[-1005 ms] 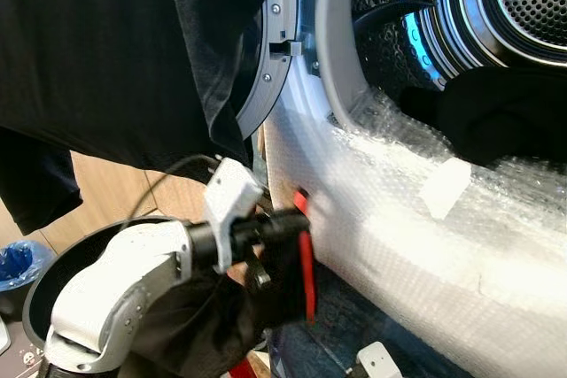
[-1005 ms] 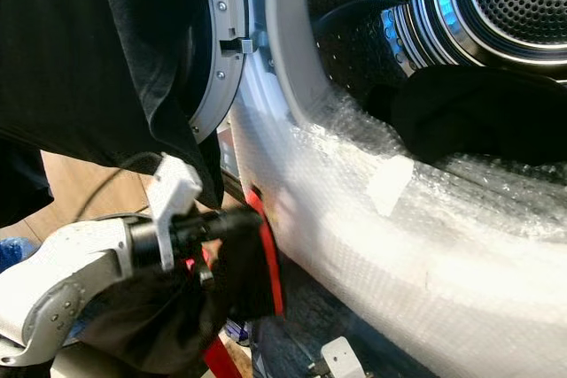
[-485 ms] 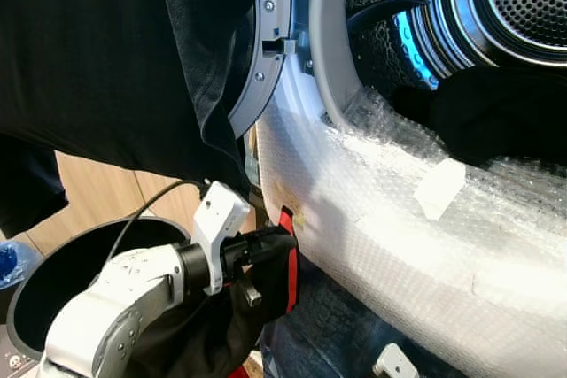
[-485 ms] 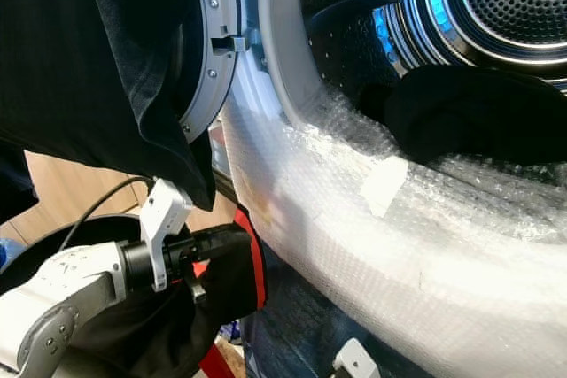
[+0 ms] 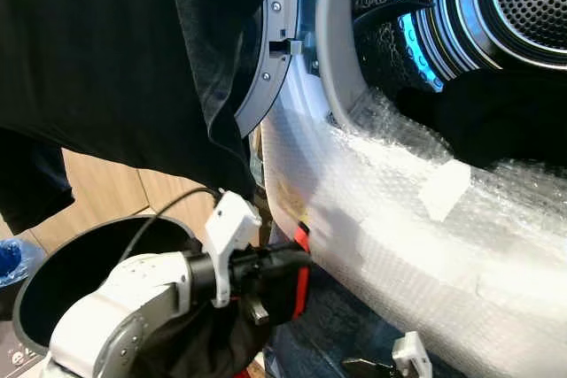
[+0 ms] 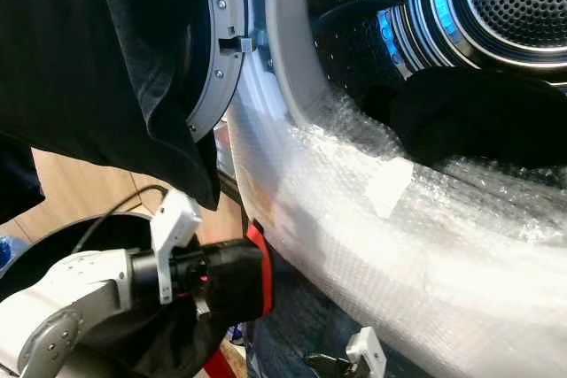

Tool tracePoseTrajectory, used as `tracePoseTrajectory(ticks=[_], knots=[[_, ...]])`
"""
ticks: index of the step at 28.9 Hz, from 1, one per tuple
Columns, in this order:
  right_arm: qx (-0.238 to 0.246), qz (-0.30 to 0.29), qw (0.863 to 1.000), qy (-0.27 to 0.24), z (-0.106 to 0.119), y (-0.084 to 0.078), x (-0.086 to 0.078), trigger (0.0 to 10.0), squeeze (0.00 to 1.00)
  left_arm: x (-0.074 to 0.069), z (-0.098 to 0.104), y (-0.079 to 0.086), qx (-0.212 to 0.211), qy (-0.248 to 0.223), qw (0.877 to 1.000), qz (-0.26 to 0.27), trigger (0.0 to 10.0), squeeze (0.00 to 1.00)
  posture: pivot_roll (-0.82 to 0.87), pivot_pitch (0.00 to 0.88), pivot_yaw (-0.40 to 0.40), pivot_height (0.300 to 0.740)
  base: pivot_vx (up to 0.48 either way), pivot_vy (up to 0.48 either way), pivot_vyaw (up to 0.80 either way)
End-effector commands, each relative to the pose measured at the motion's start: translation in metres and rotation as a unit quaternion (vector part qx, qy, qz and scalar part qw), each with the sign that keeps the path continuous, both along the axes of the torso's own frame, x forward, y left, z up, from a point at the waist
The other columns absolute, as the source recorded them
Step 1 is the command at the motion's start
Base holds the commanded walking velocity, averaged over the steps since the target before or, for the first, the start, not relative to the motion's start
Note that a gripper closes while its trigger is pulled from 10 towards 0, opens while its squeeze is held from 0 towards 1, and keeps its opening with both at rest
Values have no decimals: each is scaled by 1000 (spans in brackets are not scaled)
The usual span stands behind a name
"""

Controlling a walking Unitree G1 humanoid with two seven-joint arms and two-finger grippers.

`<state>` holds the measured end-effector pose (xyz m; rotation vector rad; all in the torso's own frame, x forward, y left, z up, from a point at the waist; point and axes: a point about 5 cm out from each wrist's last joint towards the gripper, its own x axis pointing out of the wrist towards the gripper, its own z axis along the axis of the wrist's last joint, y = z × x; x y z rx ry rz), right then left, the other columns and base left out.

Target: Clothes washing

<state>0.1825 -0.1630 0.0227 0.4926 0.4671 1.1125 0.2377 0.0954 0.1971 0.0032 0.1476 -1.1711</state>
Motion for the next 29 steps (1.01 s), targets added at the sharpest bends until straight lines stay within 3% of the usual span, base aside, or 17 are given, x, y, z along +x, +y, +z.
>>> tracePoseTrajectory(ticks=[1,3,5,9,12,15,21,22,23,24,27,28,29], knots=[[9,1,1000,-10,10,8,0,10000,1000,-2,7,-7,-4,-13,1000,-25,0,0,123,0,-27,740,0,0,0],[9,11,1000,-14,15,14,-5,10000,1000,-2,7,-11,-4,-12,999,-36,0,0,119,0,-25,740,0,0,0],[-22,8,999,-29,12,19,-5,10000,1000,-2,7,-16,-9,-10,999,-49,0,0,114,0,-23,740,0,0,0],[-25,-46,999,-6,9,24,4,10000,1000,-1,7,-35,-23,-5,997,-79,0,0,108,0,-19,740,0,0,0],[-51,-110,993,-7,12,24,21,10000,1000,-2,8,-55,-35,-6,994,-105,0,0,100,0,-19,740,0,0,0],[-73,-162,984,3,7,22,33,10000,1000,-3,6,-64,-29,-7,992,-120,0,0,96,0,-23,740,0,0,0],[-71,-167,983,2,10,29,38,10000,1000,-1,9,-78,-32,-17,990,-134,0,0,109,0,-31,740,0,0,0],[-71,-174,982,3,10,30,40,10000,604,0,10,-80,-32,-21,990,-136,0,0,109,0,-31,740,0,0,0],[-68,-179,981,7,11,31,40,10000,604,1,11,-82,-31,-24,990,-138,0,0,109,0,-31,740,0,0,0],[-50,-173,983,13,12,31,38,10000,302,2,12,-82,-29,-28,989,-140,0,0,109,0,-31,740,0,0,0],[-30,-136,990,1,16,28,28,10000,349,5,13,-80,-27,-33,990,-133,0,0,102,0,-28,740,0,0,0],[-31,-116,993,-11,17,25,22,10000,988,6,13,-77,-25,-34,990,-132,0,0,97,0,-25,740,0,0,0],[-31,-116,993,-11,17,25,22,10000,988,6,13,-77,-25,-34,990,-132,0,0,97,0,-25,740,0,0,0]])
